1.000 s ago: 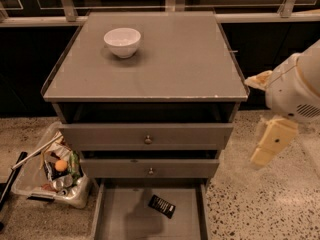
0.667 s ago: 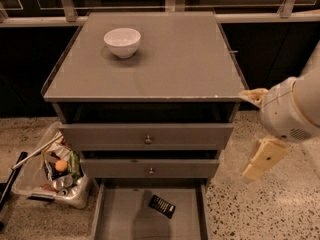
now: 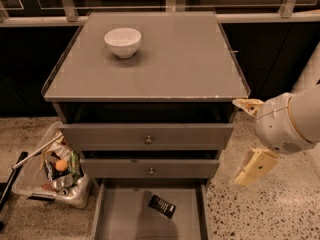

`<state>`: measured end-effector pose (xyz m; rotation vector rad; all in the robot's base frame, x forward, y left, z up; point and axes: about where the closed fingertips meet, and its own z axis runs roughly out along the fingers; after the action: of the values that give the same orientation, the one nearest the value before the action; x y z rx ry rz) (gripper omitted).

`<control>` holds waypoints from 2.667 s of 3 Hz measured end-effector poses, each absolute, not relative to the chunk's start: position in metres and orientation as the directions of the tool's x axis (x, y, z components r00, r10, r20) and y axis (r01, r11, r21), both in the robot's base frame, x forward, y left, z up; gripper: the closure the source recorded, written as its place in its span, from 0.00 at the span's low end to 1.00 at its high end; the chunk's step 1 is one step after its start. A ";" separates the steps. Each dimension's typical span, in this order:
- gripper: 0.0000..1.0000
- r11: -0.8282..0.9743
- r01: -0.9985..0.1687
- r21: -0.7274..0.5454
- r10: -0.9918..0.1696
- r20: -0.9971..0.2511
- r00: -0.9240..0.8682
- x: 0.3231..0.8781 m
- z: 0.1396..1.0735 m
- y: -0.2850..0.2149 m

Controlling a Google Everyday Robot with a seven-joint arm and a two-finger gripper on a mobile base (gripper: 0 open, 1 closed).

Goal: Pick rxbar chocolate from bottom drawer and place on counter

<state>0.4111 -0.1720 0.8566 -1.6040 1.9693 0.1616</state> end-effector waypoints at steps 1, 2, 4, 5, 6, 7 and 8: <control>0.00 0.273 -0.932 -0.239 -0.851 -0.511 -0.118 0.411 0.840 -0.169; 0.00 0.276 -0.939 -0.204 -0.840 -0.526 -0.132 0.412 0.803 -0.160; 0.00 0.264 -0.952 -0.156 -0.802 -0.584 -0.127 0.415 0.726 -0.135; 0.00 0.254 -0.958 -0.132 -0.778 -0.616 -0.121 0.417 0.685 -0.119; 0.00 0.274 -0.958 -0.082 -0.774 -0.610 -0.169 0.421 0.633 -0.113; 0.00 0.272 -0.959 -0.084 -0.773 -0.613 -0.166 0.422 0.631 -0.111; 0.00 0.262 -0.961 -0.085 -0.755 -0.639 -0.149 0.429 0.618 -0.099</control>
Offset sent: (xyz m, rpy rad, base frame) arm 0.0047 0.0218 -0.1040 0.0612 0.0994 -0.0063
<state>0.4295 -0.0992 0.6184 -1.5483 1.9622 0.4657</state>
